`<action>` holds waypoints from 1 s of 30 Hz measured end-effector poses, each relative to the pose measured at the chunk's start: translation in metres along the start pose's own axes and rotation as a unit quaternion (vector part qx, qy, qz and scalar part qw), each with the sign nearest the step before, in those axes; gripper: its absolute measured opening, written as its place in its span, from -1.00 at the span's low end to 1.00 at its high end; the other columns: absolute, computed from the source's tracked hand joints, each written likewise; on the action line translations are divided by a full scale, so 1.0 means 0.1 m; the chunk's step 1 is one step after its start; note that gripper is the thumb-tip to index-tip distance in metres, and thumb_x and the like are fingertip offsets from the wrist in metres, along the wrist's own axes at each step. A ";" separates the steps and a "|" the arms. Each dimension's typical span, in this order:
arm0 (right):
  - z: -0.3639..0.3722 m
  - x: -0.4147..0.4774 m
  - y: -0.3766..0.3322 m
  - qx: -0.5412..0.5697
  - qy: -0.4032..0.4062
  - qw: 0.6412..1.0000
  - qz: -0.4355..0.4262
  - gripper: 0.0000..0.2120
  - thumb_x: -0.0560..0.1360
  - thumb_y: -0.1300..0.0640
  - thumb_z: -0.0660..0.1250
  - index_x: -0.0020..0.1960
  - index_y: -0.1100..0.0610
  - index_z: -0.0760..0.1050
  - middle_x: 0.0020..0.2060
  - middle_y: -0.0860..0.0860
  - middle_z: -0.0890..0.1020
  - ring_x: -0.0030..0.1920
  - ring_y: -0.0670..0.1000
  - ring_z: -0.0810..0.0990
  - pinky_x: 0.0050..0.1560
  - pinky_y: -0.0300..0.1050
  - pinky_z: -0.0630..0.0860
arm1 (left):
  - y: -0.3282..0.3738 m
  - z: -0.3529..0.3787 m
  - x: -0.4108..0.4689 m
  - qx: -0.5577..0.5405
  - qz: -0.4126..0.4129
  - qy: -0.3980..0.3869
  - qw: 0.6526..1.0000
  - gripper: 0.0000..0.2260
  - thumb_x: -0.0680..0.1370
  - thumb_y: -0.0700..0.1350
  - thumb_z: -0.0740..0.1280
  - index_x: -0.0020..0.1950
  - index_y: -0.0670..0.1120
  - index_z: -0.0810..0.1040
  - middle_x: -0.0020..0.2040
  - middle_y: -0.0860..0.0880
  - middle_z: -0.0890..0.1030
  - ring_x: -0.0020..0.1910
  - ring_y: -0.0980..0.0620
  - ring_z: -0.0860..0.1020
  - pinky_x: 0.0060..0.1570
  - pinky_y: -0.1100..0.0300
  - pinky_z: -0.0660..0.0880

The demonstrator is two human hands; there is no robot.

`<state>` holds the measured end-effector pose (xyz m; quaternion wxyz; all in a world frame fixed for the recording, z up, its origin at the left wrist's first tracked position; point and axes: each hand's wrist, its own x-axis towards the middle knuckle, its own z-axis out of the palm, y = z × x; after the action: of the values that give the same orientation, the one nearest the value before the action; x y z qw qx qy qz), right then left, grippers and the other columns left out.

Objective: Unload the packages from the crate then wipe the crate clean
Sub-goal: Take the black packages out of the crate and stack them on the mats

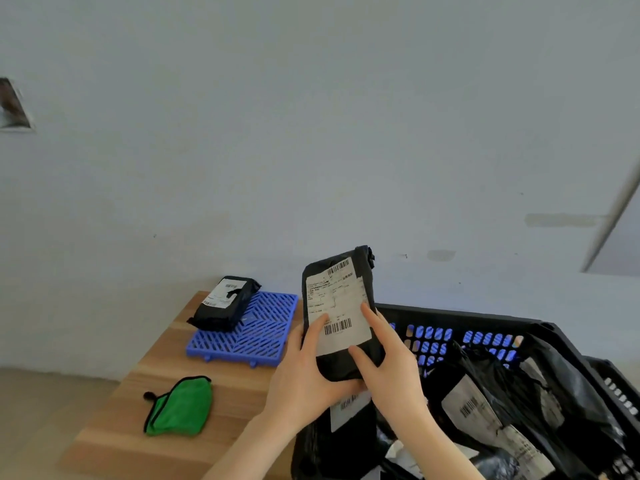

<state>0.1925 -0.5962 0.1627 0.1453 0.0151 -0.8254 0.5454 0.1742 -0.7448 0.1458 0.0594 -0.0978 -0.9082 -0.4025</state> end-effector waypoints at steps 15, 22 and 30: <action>1.74 0.56 -0.64 -0.051 0.011 0.997 -0.065 -0.30 0.45 0.25 0.42 0.38 -0.28 0.21 0.36 -0.21 0.40 0.32 -0.27 0.33 0.08 -0.64 0.27 | -1.31 -1.21 0.48 -0.093 0.028 0.072 0.993 -0.08 0.23 0.22 0.56 0.48 0.23 0.16 0.50 0.18 0.11 0.27 0.31 0.23 0.23 0.36 0.32; 2.52 0.82 -0.68 -0.071 0.008 0.995 -0.069 -0.38 0.43 0.27 0.44 0.38 -0.13 0.35 0.41 -0.20 0.30 0.36 -0.19 0.31 0.00 -0.69 0.25 | -2.01 -1.58 0.74 -0.094 0.018 0.081 0.992 -0.06 0.20 0.18 0.60 0.48 0.22 0.19 0.47 0.23 0.12 0.29 0.34 0.20 0.04 0.64 0.23; 3.07 1.29 -0.44 -0.037 -0.046 0.998 -0.012 -0.38 0.45 0.19 0.44 0.27 -0.34 0.26 0.28 -0.18 0.46 0.31 -0.15 0.41 0.23 -0.11 0.52 | -2.59 -1.71 1.18 -0.080 -0.009 0.076 0.994 -0.07 0.16 0.20 0.58 0.47 0.15 0.27 0.46 0.21 0.18 0.30 0.31 0.29 0.02 0.62 0.30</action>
<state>0.0083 -0.8746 0.1239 0.1141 0.0446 -0.8508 0.5110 0.0062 -1.0268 0.0963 0.1169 -0.0631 -0.8666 -0.4810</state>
